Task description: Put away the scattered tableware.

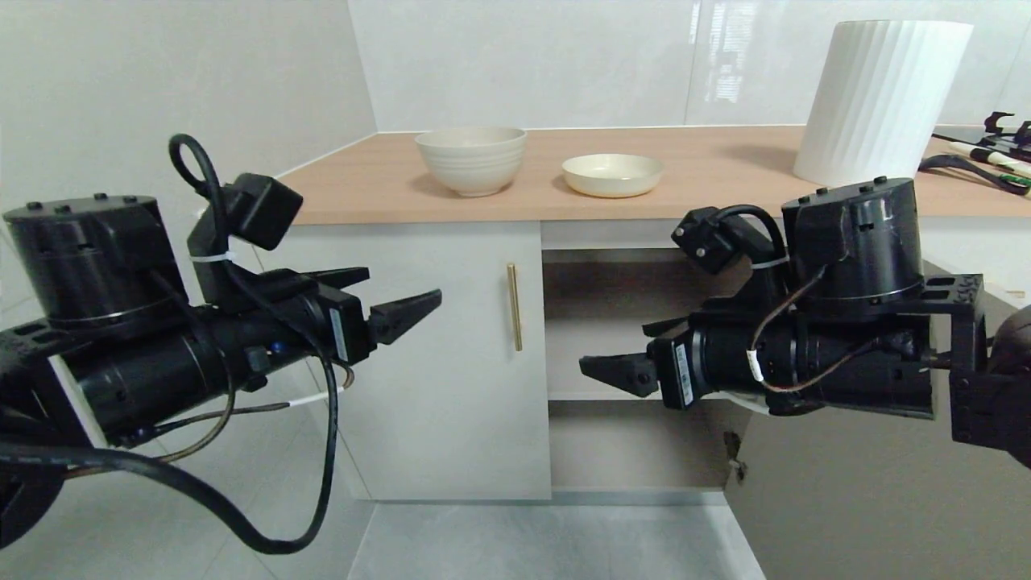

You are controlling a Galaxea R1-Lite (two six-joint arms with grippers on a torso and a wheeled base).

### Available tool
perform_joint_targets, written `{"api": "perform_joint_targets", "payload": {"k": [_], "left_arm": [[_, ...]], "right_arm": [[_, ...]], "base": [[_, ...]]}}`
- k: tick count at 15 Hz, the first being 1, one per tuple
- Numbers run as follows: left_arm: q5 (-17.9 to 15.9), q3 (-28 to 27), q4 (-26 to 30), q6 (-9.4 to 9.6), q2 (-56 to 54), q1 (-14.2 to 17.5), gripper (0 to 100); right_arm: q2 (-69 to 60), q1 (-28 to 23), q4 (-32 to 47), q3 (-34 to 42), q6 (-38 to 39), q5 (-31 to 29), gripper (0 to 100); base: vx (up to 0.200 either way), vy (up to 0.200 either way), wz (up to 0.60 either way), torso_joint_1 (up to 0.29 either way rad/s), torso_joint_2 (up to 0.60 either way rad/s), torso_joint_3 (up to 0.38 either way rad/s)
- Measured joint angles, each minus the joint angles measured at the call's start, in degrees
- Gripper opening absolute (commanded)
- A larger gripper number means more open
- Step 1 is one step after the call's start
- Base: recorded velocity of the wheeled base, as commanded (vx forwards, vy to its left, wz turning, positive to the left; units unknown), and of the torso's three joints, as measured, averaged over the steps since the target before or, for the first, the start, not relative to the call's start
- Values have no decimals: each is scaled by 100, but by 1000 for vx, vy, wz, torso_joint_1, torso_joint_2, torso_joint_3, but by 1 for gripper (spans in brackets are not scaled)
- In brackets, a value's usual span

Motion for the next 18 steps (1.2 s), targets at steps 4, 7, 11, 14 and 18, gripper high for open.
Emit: {"api": "perform_joint_targets", "payload": {"k": [4,7,11,14,18], "left_arm": [[608,-422,11,-400,-138,63,100],[608,-505,13,-571,-243,71,100],[608,-518,66,-545,-352,71,100],[608,-518,267,-532,-402,73,100],[608,-527,306,-512,-480,79,100]], "right_arm": [[-207,182,-885,411,35,-334,100],[-301,285,-1057,457,219,-557,100],[-408,413,-1061,618,224,-641,100],[-430,455,-1109,628,224,-738,100],[-446,455,-1329,617,205,-751,100]], "base": [[0,0,0,0,0,0],[0,0,0,0,0,0],[0,0,0,0,0,0],[133,0,0,3,0,3],[200,0,0,2,2,2]]}}
